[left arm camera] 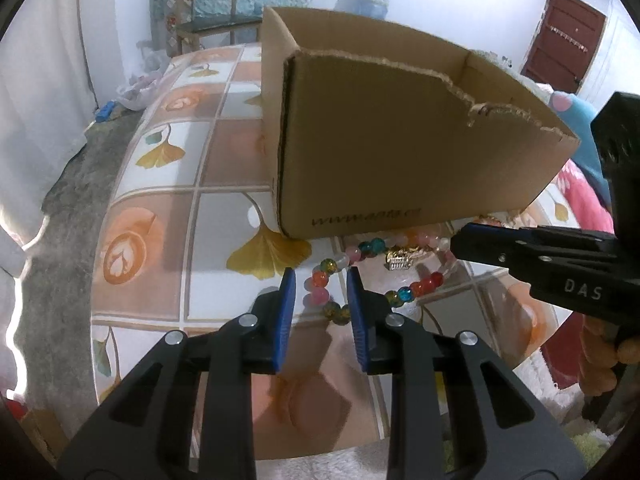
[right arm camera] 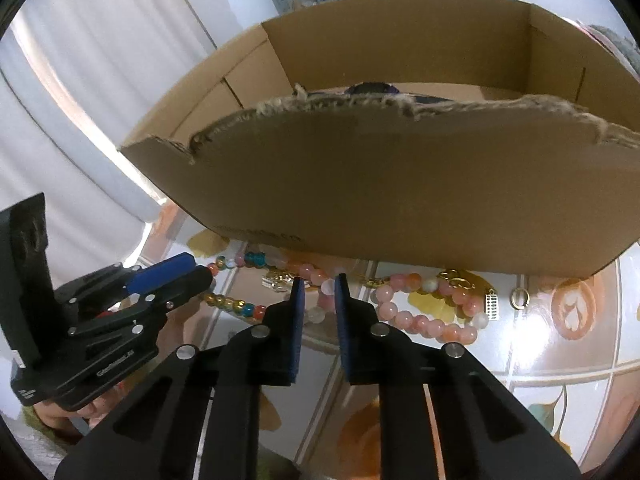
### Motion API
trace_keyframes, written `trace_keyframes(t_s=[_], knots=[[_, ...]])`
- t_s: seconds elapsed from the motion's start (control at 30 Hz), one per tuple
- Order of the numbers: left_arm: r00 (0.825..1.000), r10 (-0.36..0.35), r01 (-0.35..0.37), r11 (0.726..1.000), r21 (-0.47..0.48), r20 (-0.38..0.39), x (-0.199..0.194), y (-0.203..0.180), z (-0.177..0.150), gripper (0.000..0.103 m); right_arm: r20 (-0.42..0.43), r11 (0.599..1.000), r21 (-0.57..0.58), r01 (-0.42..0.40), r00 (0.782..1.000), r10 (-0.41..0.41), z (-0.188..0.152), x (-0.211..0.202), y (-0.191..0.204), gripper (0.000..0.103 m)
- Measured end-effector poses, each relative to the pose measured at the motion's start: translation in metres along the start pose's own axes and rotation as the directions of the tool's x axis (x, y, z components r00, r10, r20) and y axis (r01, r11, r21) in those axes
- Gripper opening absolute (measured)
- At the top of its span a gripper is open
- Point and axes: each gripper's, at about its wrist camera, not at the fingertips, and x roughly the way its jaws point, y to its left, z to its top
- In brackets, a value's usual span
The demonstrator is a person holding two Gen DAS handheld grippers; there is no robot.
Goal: Organize jewelry
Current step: 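Grasp the multicolour beaded bracelet with the left gripper, then lift the bracelet into the box and open the left gripper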
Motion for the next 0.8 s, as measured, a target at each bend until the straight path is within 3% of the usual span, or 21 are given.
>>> trace_keyframes(t_s=[0.33,0.47,0.8], knots=[[0.999,0.033,-0.032,0.999,0.027,-0.028,0.008,-0.002,0.003,0.018,-0.04,0.999,-0.034,0.034,0.999,-0.035,0.003,0.018,0.005,0.01],[0.999,0.035,-0.034,0.999,0.043,-0.029,0.011,-0.005,0.005,0.009,-0.037,0.996,-0.065,0.052,0.998,-0.055,0.003,0.021,0.012,0.01],[0.997,0.048,-0.052,0.996,0.078,0.057,-0.012,-0.017,0.006,0.009,0.036,0.996,-0.073,0.042,0.999,-0.039,-0.006,-0.003,0.012,0.01]])
